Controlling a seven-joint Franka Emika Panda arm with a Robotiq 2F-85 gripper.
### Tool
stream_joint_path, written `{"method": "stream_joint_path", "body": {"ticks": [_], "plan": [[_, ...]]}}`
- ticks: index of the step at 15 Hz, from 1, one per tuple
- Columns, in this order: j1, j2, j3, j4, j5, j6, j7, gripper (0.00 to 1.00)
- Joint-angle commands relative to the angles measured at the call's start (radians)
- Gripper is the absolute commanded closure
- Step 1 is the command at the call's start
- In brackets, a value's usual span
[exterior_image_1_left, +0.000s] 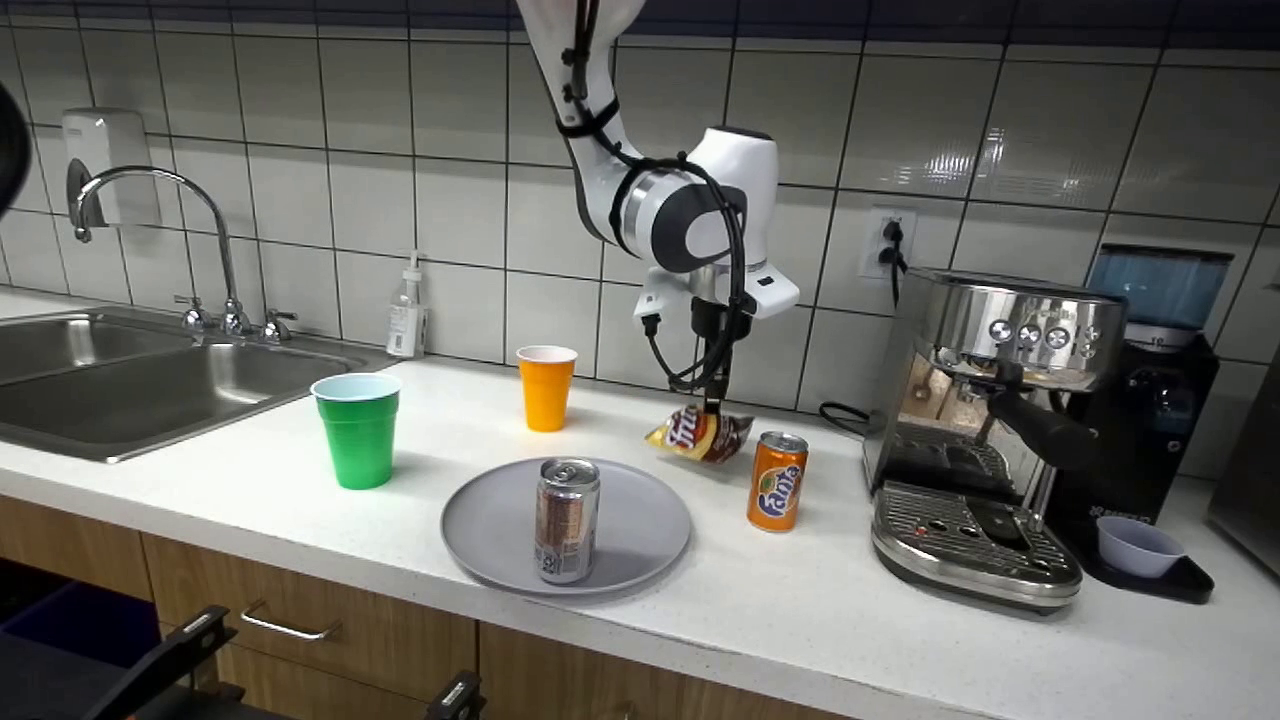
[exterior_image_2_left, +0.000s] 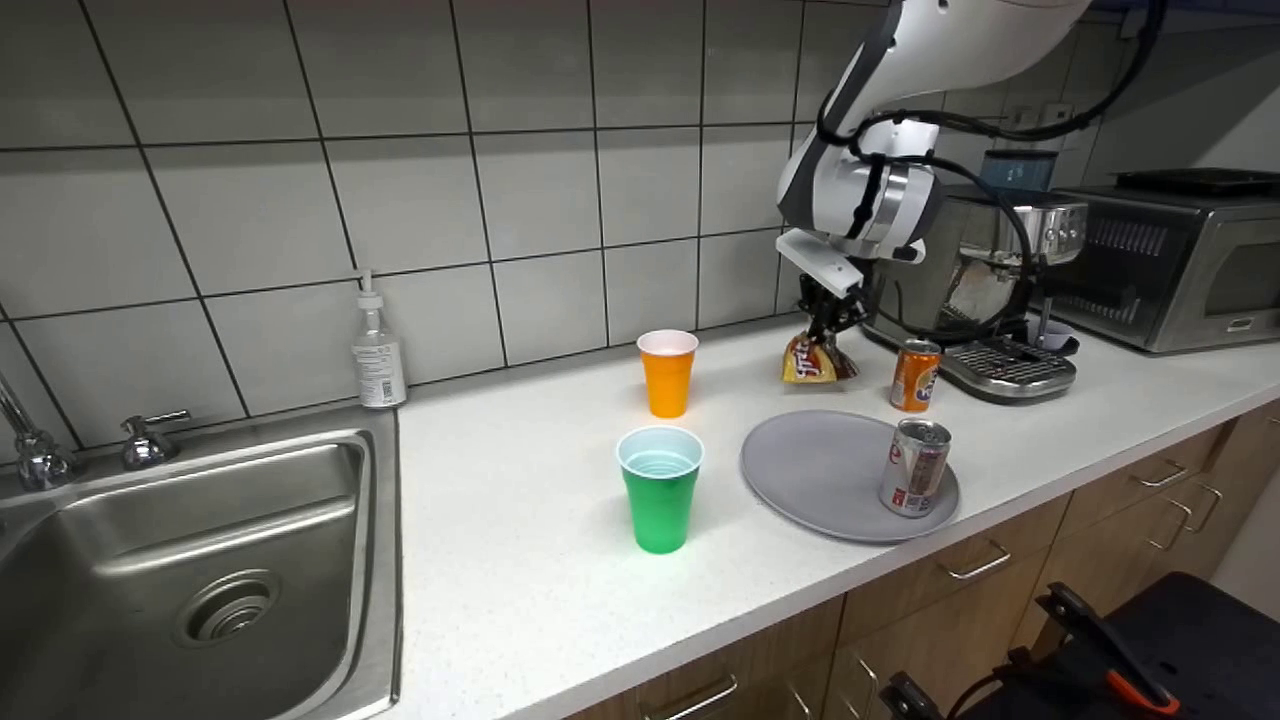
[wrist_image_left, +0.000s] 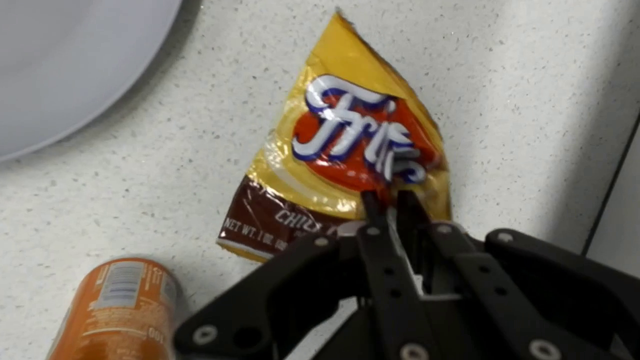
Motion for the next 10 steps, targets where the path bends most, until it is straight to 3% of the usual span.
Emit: {"method": "stream_joint_path", "body": {"ticks": [1, 7, 10], "plan": [[-0.013, 0.021, 0.002, 0.059, -0.031, -0.049, 0.033, 0.51], [-0.015, -0.019, 0.012, 0.026, -0.028, -0.044, 0.009, 0.06], [-0.016, -0.055, 0.026, -0.015, -0.028, -0.04, -0.022, 0.0]]}}
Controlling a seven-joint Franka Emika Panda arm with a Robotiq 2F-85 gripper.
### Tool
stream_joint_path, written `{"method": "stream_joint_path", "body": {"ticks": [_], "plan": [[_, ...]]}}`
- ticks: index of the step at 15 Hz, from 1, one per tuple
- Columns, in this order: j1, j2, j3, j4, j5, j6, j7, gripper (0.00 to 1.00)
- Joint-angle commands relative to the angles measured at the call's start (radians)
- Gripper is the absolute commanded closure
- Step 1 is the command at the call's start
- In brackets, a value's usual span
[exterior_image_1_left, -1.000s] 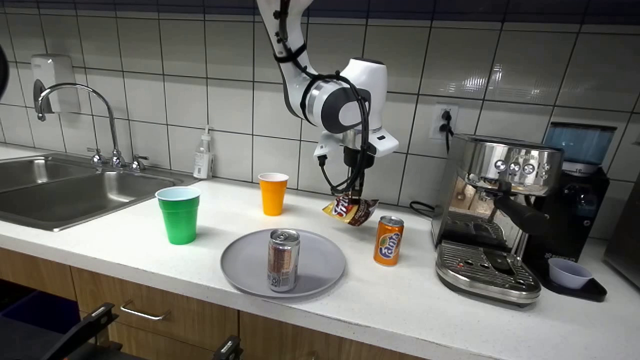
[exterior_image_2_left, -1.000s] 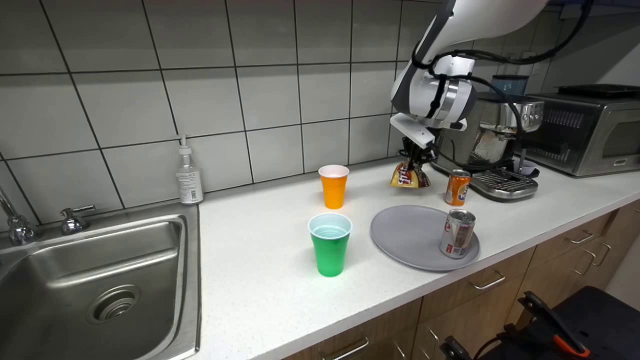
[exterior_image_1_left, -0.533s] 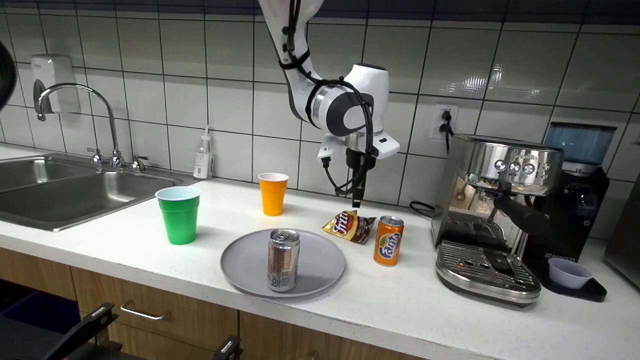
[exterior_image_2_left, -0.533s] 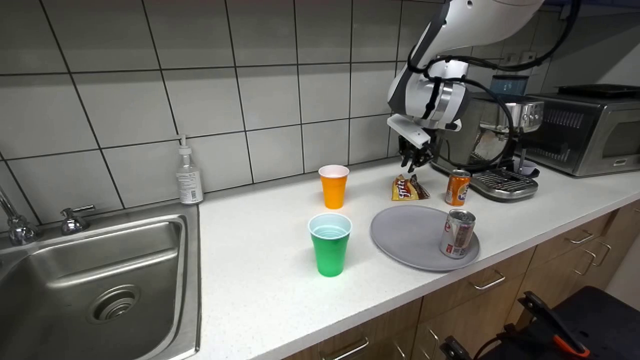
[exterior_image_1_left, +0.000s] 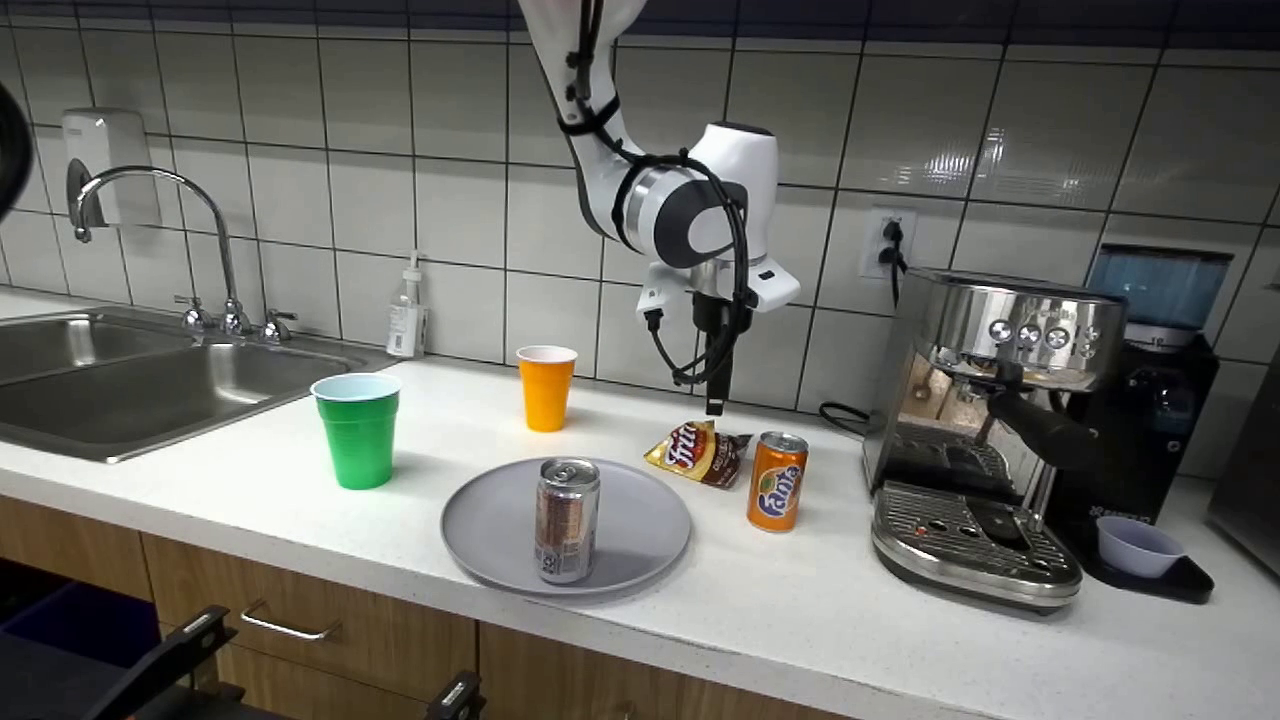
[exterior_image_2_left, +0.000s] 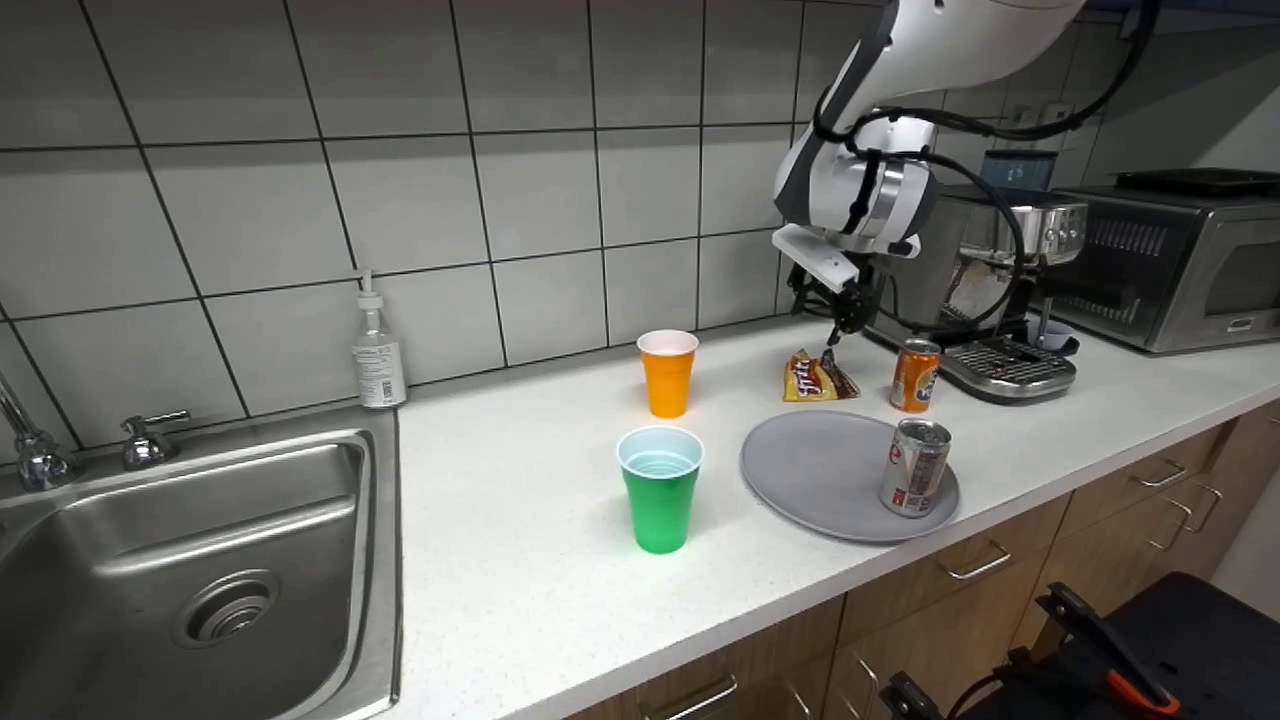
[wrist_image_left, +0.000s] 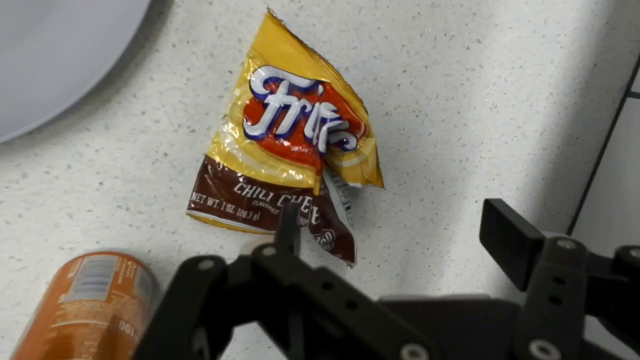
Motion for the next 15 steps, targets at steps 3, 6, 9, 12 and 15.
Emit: {"method": "stream_joint_path", "body": {"ticks": [3, 6, 9, 12, 15], "plan": [[-0.009, -0.107, 0.031, -0.096, -0.026, -0.033, -0.037, 0.0], [-0.004, -0.164, 0.036, -0.163, -0.038, -0.046, -0.069, 0.0], [0.006, -0.225, 0.026, -0.235, -0.072, -0.078, -0.098, 0.0], [0.013, -0.287, 0.015, -0.308, -0.115, -0.105, -0.117, 0.0], [0.013, -0.348, 0.01, -0.378, -0.154, -0.126, -0.133, 0.0]]}}
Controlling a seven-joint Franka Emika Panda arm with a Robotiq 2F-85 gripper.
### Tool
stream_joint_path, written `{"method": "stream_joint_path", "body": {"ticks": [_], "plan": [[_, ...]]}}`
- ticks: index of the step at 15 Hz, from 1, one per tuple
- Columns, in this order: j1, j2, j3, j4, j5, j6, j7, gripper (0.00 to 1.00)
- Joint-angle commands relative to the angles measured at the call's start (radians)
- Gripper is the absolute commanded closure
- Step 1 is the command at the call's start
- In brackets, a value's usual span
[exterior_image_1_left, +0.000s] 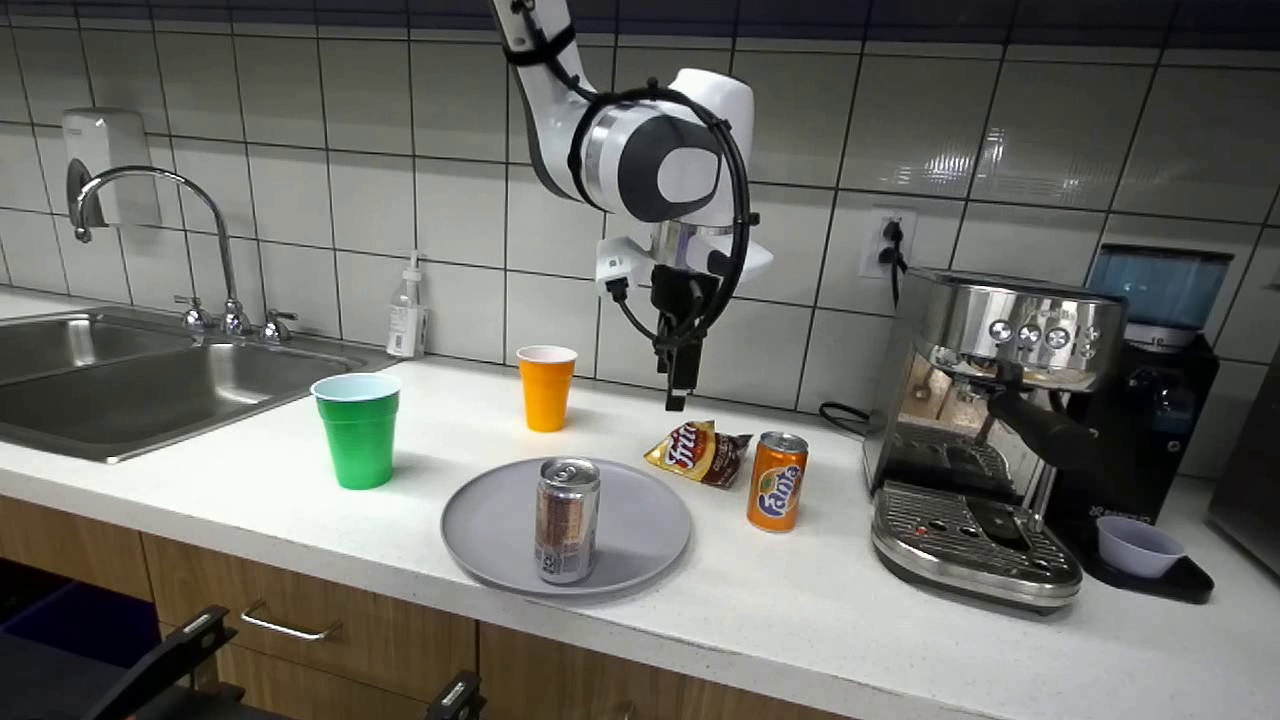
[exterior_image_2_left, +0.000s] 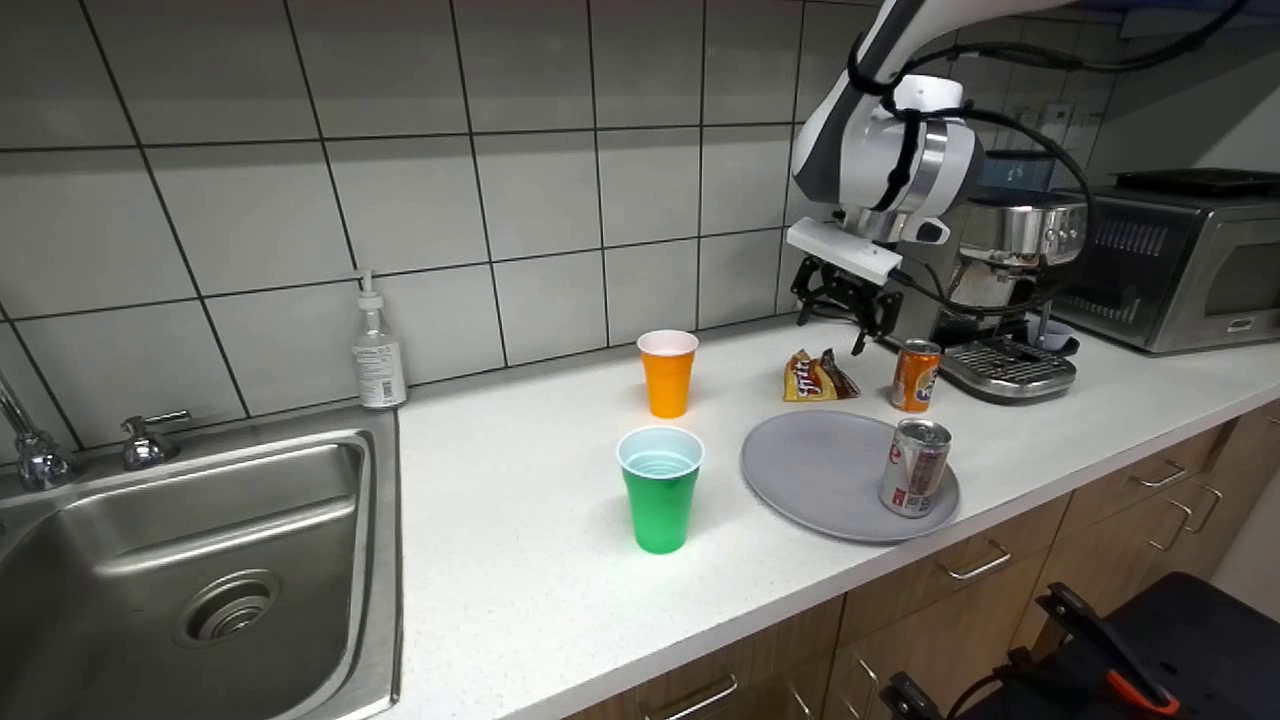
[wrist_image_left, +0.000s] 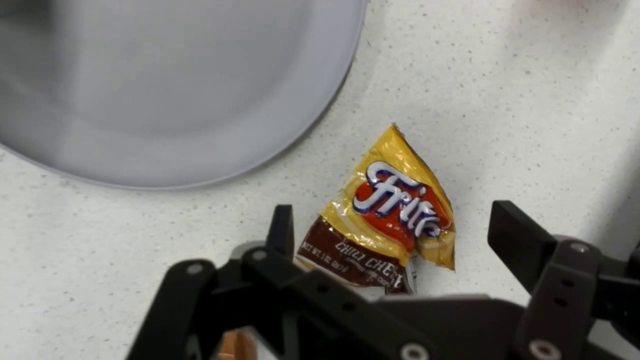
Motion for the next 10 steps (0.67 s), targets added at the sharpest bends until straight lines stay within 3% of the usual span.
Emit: {"method": "stream_joint_path", "body": {"ticks": [1, 10], "plan": [[0.009, -0.115, -0.019, -0.114, -0.062, -0.044, -0.029, 0.0], [0.002, -0.242, -0.035, -0.264, -0.177, -0.083, -0.034, 0.0]]}}
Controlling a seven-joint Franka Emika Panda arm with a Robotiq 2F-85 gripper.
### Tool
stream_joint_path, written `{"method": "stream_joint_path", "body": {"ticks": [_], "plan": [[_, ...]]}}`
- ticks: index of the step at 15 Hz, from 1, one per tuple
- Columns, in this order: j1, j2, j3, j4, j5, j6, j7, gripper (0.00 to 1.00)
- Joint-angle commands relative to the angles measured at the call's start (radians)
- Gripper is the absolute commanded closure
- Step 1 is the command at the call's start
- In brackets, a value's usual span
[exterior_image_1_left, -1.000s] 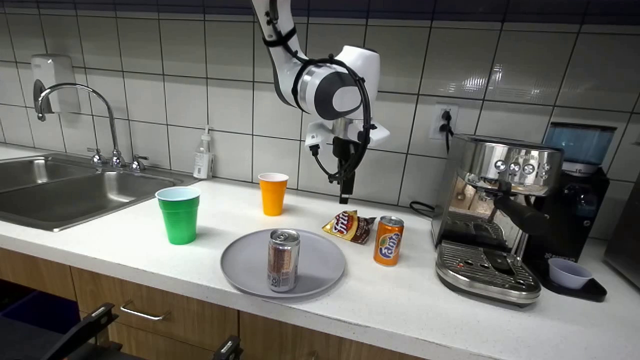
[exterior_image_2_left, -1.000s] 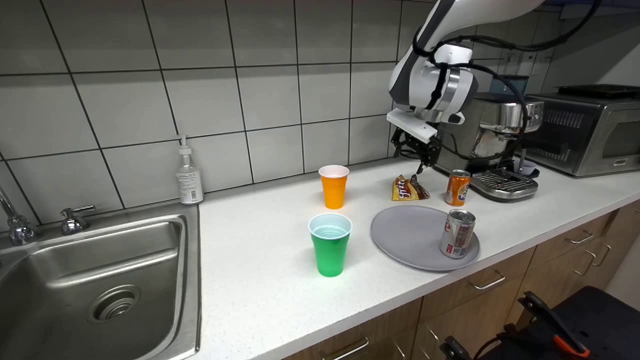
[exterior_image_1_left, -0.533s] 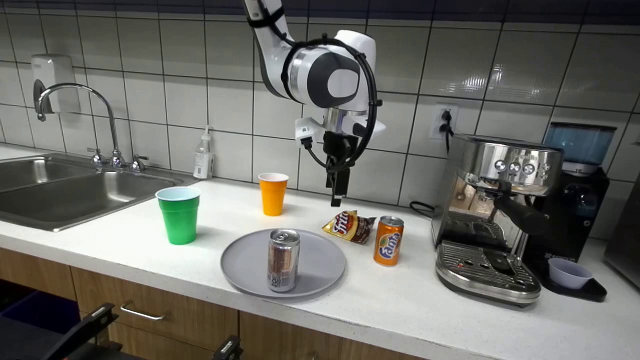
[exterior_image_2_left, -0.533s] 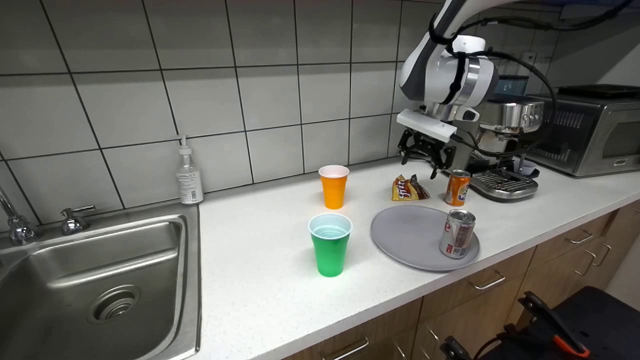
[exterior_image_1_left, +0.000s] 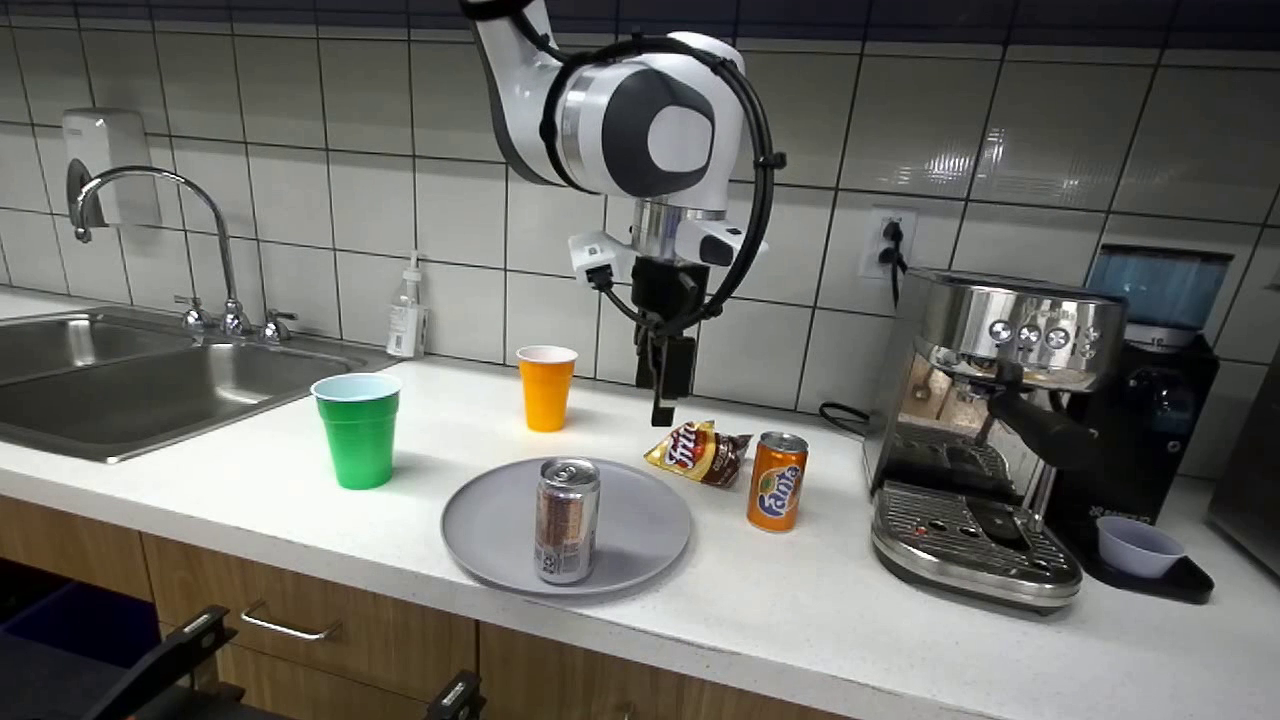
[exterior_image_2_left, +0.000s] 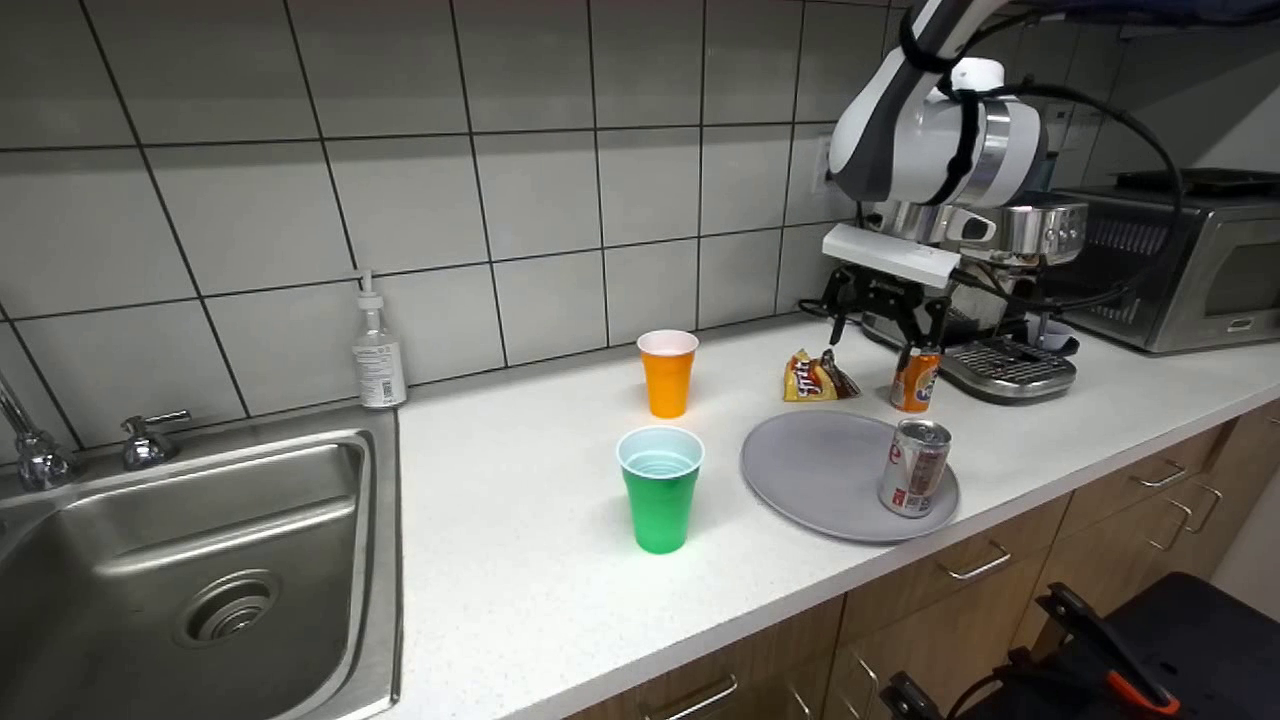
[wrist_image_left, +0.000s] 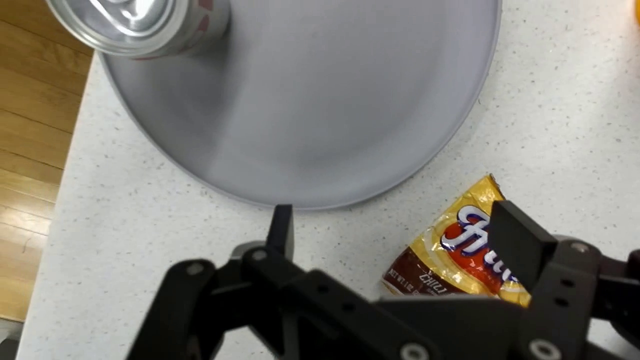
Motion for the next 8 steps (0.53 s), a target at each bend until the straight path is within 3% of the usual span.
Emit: {"method": "stream_joint_path", "body": {"ticks": [1, 8], "plan": [[0.002, -0.088, -0.007, -0.076, -0.044, -0.041, -0.014, 0.0], [-0.005, -0.139, 0.002, -0.161, -0.051, -0.032, -0.016, 0.0]]}}
